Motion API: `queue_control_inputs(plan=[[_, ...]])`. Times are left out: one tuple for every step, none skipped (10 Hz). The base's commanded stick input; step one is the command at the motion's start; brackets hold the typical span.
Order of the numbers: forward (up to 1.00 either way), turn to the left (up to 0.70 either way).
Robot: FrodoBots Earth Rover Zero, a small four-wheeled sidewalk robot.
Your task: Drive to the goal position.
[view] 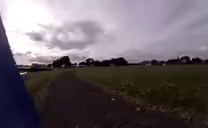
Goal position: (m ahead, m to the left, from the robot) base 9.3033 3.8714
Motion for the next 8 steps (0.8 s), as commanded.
queue_control_inputs(plan=[[0.00,0.70],[0.00,0.70],[0.00,0.70],[0.00,0.04],[0.00,0.02],[0.00,0.00],[0.00,0.00],[0.00,0.00]])
